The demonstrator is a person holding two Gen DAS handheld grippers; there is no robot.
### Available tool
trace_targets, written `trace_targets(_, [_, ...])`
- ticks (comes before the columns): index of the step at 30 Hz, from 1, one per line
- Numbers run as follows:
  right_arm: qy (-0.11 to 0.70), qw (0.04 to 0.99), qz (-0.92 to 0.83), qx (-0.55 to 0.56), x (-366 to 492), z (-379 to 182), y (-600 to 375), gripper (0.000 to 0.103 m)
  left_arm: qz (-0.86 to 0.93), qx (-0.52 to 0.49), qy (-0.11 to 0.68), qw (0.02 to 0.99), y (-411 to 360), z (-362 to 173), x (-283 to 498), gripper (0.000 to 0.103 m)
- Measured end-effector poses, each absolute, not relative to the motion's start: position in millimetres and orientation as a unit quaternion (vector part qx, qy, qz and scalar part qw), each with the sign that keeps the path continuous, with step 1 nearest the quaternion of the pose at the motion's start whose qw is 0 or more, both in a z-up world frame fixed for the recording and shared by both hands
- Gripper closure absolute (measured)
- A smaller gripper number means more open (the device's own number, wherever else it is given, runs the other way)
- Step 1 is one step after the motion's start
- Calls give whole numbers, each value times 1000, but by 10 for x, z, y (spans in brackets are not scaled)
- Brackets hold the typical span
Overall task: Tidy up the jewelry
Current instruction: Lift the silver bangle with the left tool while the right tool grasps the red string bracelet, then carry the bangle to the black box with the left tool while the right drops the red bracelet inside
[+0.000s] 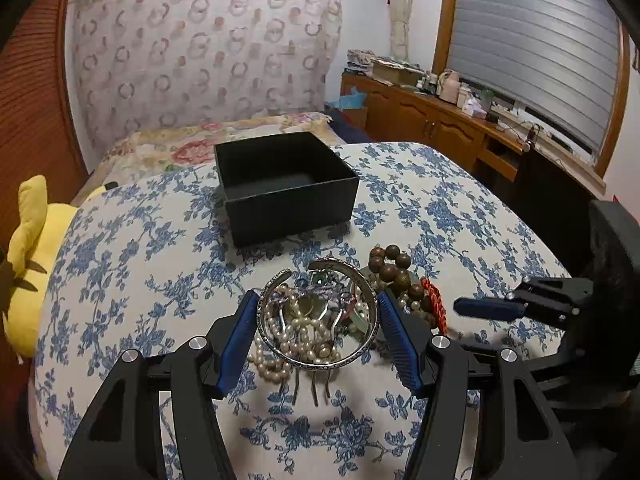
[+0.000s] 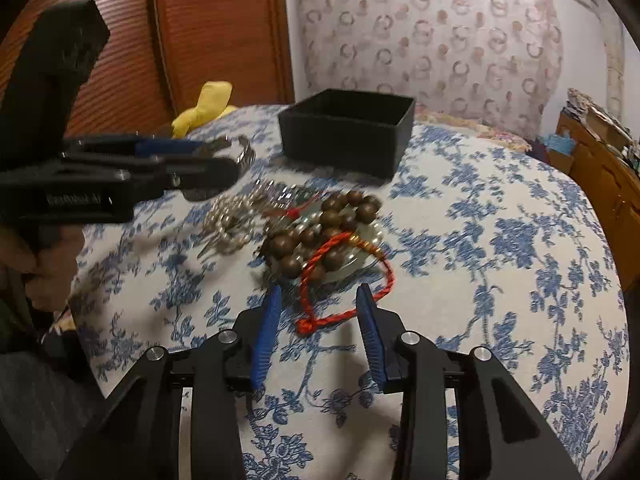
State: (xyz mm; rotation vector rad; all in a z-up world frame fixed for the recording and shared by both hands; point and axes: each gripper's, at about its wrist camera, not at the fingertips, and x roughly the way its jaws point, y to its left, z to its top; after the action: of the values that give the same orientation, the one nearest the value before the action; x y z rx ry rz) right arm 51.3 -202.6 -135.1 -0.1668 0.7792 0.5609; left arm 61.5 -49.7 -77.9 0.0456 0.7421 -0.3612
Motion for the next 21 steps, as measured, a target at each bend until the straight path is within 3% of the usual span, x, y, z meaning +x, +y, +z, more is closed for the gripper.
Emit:
trace_targets(4, [382, 880, 264, -104, 528, -1399, -1921, 63, -174, 16, 359, 917, -442, -782, 593, 45])
trace_targets(6, [386, 880, 251, -118, 558, -1428, -1890, 70, -173, 10, 358, 917, -411, -774, 594, 45])
trace_targets(8, [387, 881, 241, -125, 571, -1439, -1905, 89, -171, 7, 358, 918, -384, -769, 595, 45])
trace_targets(10, [388, 883, 236, -122, 583, -1428, -1964, 99, -170, 7, 356, 919, -369, -763, 593, 45])
trace_targets(21, [342, 901, 245, -107, 663, -985, -2190, 100, -168, 3, 344, 924, -347, -636, 693, 45])
